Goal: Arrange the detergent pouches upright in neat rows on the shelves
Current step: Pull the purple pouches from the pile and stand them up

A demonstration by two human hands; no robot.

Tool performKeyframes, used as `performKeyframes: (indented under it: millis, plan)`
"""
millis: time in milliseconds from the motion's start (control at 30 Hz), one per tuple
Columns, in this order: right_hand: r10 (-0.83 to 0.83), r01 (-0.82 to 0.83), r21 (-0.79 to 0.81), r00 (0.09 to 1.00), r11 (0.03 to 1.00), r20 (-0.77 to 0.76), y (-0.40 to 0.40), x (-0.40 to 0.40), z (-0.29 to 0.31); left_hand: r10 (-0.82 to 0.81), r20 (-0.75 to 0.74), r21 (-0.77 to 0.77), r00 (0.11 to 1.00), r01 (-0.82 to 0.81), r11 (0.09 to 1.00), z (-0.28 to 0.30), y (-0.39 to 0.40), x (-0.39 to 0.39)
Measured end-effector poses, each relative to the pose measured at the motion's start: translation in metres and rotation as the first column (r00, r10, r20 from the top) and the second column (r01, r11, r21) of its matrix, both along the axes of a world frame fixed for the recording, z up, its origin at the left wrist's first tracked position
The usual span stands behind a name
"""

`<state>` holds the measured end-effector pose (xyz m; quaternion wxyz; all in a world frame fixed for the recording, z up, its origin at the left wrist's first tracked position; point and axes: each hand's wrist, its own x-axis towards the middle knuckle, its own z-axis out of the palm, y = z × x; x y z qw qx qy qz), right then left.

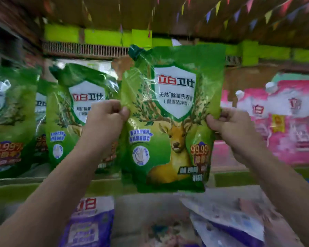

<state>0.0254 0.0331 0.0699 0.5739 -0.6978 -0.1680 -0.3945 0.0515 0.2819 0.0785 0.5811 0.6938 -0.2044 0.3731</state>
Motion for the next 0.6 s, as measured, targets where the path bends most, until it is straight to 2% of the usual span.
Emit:
performKeyframes:
  millis: [200,367,467,600]
  plan:
    - [-0.104,0.104,0.006,0.994,0.995,-0.020,-0.006,0.050,0.024,0.192,-0.003,0.037,0.981,-0.192,0.981,0.028,-0.028,0.035]
    - [-0.136,0.131,-0.054,0.985,0.990,-0.109,-0.003,0.078,0.001,0.206,-0.143,0.038,0.968,-0.202,0.979,-0.003,-0.036,0.060]
    - [-0.130,0.126,-0.045,0.984,0.991,-0.123,0.000,0.086,0.000,0.206,-0.141,-0.008,0.968,-0.209,0.978,-0.009,-0.036,0.067]
    - [-0.106,0.102,-0.037,0.983,0.994,-0.149,-0.001,0.093,0.000,0.269,-0.121,0.022,0.956,-0.268,0.963,-0.008,-0.038,0.068]
